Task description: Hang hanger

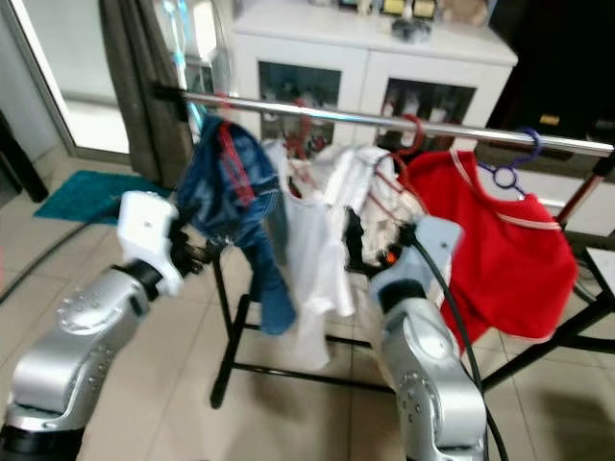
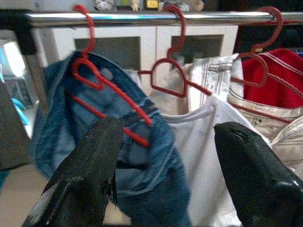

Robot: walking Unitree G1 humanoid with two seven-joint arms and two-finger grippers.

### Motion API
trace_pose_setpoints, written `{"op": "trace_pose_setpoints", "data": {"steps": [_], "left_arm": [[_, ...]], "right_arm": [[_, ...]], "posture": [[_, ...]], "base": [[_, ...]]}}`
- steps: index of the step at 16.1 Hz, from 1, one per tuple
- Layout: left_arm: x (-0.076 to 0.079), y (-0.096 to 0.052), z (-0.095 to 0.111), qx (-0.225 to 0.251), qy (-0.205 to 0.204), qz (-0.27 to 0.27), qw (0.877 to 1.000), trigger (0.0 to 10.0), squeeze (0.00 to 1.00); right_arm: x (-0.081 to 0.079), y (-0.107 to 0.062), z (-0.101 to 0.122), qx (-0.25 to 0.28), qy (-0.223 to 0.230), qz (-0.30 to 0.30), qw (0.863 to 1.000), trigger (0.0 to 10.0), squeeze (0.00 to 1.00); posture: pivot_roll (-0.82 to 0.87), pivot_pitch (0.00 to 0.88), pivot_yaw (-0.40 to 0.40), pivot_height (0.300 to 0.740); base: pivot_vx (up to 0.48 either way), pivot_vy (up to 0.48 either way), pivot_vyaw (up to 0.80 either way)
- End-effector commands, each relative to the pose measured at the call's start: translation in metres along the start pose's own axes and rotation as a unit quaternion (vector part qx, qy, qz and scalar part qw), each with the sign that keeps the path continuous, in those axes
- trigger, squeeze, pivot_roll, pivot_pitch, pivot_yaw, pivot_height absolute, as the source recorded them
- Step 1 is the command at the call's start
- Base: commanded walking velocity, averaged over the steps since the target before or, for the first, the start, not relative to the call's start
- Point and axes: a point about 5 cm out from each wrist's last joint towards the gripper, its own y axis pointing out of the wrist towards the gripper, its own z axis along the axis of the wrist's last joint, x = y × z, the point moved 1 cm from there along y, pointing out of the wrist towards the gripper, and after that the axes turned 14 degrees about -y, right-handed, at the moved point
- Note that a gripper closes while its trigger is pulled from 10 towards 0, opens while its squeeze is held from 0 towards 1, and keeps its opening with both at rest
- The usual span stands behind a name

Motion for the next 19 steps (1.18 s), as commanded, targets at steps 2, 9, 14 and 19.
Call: {"op": "trace_pose_setpoints", "data": {"steps": [2, 9, 14, 19], "left_arm": [[0.008, 0.003, -0.0008, -0.004, -0.003, -0.012, 1.0, 10.0, 0.0], [0.0046, 0.0071, 0.0027, 0.005, 0.001, 0.004, 1.0, 10.0, 0.0], [0.0049, 0.0096, 0.0035, 0.003, 0.008, -0.002, 1.0, 10.0, 0.0], [0.0048, 0.0106, 0.0033, -0.001, 0.015, -0.006, 1.0, 10.0, 0.0]], "right_arm": [[0.0033, -0.0019, -0.0015, -0.011, -0.022, 0.002, 1.0, 10.0, 1.0], [-0.0016, -0.0026, -0.0065, -0.031, -0.042, 0.047, 0.998, 10.0, 1.0], [0.0034, 0.0002, -0.0034, -0.01, -0.038, 0.016, 0.999, 10.0, 1.0], [0.0023, 0.001, -0.0044, -0.012, -0.044, 0.03, 0.999, 10.0, 1.0]], "posture": [[0.0, 0.022, -0.015, 0.74], [0.01, 0.028, -0.027, 0.74], [0.01, 0.025, -0.018, 0.74], [0.02, 0.023, -0.015, 0.74]], "base": [[0.0, 0.214, 0.0], [0.036, 0.0, 0.0], [0.302, 0.0, 0.0], [0.342, 0.0, 0.16]]}}
